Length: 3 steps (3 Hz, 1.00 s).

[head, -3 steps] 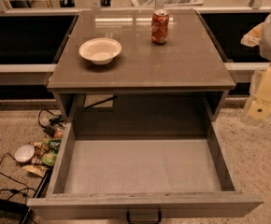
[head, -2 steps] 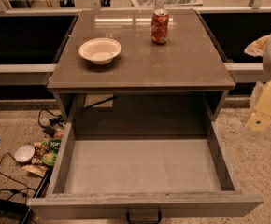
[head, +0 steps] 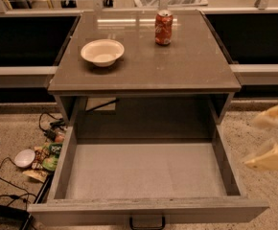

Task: Close top drawer

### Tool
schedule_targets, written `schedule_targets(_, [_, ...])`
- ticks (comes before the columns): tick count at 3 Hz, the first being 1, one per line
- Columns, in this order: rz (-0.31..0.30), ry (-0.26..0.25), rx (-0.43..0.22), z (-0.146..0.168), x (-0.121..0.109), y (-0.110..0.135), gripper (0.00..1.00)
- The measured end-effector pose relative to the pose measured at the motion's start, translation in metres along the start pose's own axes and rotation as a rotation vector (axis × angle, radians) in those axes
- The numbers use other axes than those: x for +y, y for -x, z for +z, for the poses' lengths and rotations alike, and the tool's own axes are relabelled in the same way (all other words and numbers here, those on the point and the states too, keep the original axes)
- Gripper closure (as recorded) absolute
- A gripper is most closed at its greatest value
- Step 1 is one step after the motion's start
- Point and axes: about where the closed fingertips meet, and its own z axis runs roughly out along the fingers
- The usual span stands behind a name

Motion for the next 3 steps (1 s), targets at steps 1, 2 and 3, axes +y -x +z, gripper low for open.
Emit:
schedule_targets(1, [0.046, 0.010, -0.009, 0.038, 0.044, -0.038, 0.64])
schedule_targets(2, [0.091, 0.104, 0.052, 0.091, 0.107, -0.084, 0.88])
schedule_targets(3, [0.154, 0.217, 0.121, 0.136, 0.177, -0.134, 1.00])
